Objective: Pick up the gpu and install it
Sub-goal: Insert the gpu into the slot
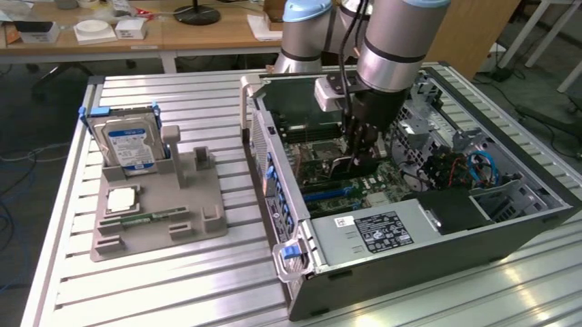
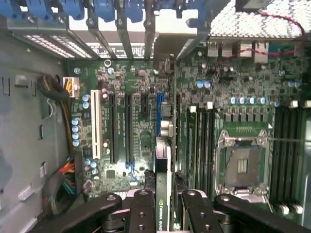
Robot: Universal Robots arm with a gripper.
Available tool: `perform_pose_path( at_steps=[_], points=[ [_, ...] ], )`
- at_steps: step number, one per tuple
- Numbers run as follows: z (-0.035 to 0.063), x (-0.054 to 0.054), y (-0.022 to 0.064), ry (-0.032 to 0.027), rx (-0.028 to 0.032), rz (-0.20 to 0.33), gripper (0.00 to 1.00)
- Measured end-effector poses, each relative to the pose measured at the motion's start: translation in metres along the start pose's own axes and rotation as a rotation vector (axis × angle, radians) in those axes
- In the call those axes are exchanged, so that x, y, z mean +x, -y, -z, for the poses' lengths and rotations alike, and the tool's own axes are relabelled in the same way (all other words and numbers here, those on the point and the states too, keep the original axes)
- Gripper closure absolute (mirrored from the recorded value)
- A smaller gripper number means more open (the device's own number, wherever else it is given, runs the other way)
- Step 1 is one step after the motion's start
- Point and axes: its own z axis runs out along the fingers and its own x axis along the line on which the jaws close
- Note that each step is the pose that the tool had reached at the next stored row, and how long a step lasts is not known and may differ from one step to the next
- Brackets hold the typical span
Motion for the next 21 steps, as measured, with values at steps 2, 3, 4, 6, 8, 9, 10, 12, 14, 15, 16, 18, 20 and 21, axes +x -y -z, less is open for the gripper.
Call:
perform_pose_path(
  at_steps=[2, 3, 4, 6, 8, 9, 10, 12, 14, 15, 16, 18, 20, 21],
  points=[
    [-0.0019, 0.000, -0.0047, 0.0002, -0.0003, 0.005, 0.75],
    [-0.0030, 0.000, -0.0063, 0.0003, -0.0004, 0.006, 0.75],
    [-0.0043, 0.000, -0.0073, 0.0002, -0.0005, 0.008, 0.75],
    [-0.0077, 0.001, -0.0077, 0.0003, -0.0006, 0.011, 0.75],
    [-0.0115, 0.001, -0.0079, 0.0004, -0.0008, 0.013, 0.75],
    [-0.0133, 0.001, -0.0079, 0.0005, -0.0009, 0.014, 0.75],
    [-0.0150, 0.001, -0.0080, 0.0006, -0.0009, 0.015, 0.75],
    [-0.0178, 0.002, -0.0086, 0.0006, -0.0011, 0.017, 0.75],
    [-0.0188, 0.002, -0.0110, 0.0004, -0.0013, 0.017, 0.75],
    [-0.0195, 0.002, -0.0120, 0.0007, -0.0012, 0.018, 0.75],
    [-0.0202, 0.002, -0.0128, 0.0008, -0.0012, 0.018, 0.75],
    [-0.0219, 0.002, -0.0141, 0.0007, -0.0013, 0.018, 0.75],
    [-0.0226, 0.002, -0.0143, 0.0004, -0.0014, 0.019, 0.75],
    [-0.0226, 0.002, -0.0143, 0.0005, -0.0014, 0.019, 0.75]
  ],
)
